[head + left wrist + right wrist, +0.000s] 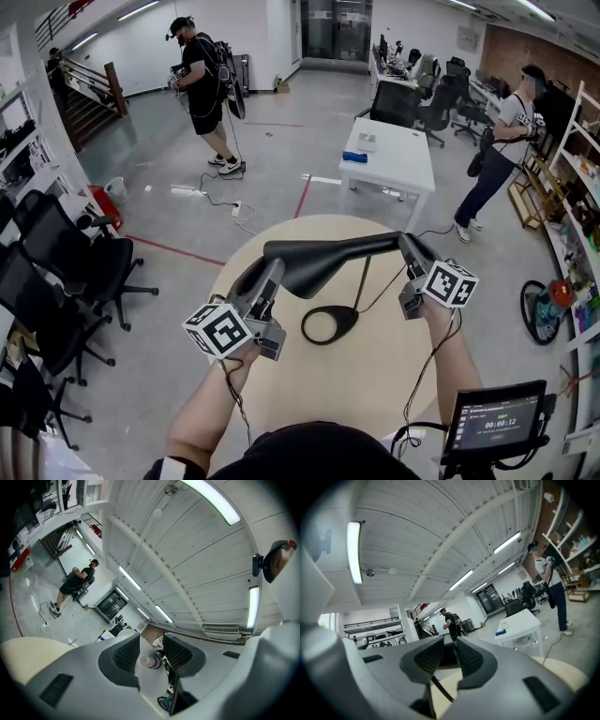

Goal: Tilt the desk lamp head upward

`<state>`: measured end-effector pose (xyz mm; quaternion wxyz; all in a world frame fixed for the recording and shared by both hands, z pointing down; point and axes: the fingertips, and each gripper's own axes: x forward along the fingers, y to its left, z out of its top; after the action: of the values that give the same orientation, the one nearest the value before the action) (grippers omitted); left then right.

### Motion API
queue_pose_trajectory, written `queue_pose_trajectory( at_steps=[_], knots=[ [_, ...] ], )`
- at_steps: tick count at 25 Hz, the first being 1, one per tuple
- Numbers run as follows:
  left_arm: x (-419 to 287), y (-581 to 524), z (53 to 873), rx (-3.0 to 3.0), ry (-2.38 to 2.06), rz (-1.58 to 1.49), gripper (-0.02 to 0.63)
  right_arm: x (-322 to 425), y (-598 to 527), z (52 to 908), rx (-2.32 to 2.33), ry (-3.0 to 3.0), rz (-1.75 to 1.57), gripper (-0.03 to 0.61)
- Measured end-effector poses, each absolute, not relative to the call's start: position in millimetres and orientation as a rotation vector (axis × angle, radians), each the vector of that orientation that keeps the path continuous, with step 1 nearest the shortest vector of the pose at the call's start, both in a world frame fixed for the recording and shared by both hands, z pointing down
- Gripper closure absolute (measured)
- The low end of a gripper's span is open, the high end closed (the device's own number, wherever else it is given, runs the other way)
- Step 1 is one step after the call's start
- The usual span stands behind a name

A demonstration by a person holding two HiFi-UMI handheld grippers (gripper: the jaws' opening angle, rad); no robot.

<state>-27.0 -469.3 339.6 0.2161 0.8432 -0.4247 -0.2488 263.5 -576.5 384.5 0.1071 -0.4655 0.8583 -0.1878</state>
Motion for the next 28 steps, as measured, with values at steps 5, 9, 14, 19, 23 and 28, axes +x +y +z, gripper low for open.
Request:
queue_pose_trajectory(
  at_steps=[5, 9, 14, 19, 23, 28],
  knots=[
    [-23.3, -470.3, 331.6, 2.355, -1.168, -0.687, 0.446, 267.7, -577.1, 388.0, -1.377, 2.543, -0.605, 0.489],
    [-22.7, -467.8, 331.9, 2.351, -1.179, -0.675, 0.446, 279.3, -585.6, 368.9, -1.426, 2.556, -0.597, 0.489],
    [-21.3, -466.8, 328.3, 2.347, -1.179, -0.683, 0.446, 261.4, -592.1, 362.9, -1.424, 2.716, -0.484, 0.489],
    [-22.5, -463.6, 328.4, 2.353, -1.178, -0.67, 0.446, 254.8, -586.3, 375.8, -1.392, 2.696, -0.509, 0.489],
    [-23.0, -464.0, 321.7, 2.401, -1.214, -0.638, 0.446, 254.0, -586.1, 377.1, -1.389, 2.651, -0.504, 0.489],
    [-19.7, -466.4, 307.2, 2.461, -1.23, -0.608, 0.446, 254.3, -585.9, 383.8, -1.349, 2.597, -0.596, 0.489]
  ],
)
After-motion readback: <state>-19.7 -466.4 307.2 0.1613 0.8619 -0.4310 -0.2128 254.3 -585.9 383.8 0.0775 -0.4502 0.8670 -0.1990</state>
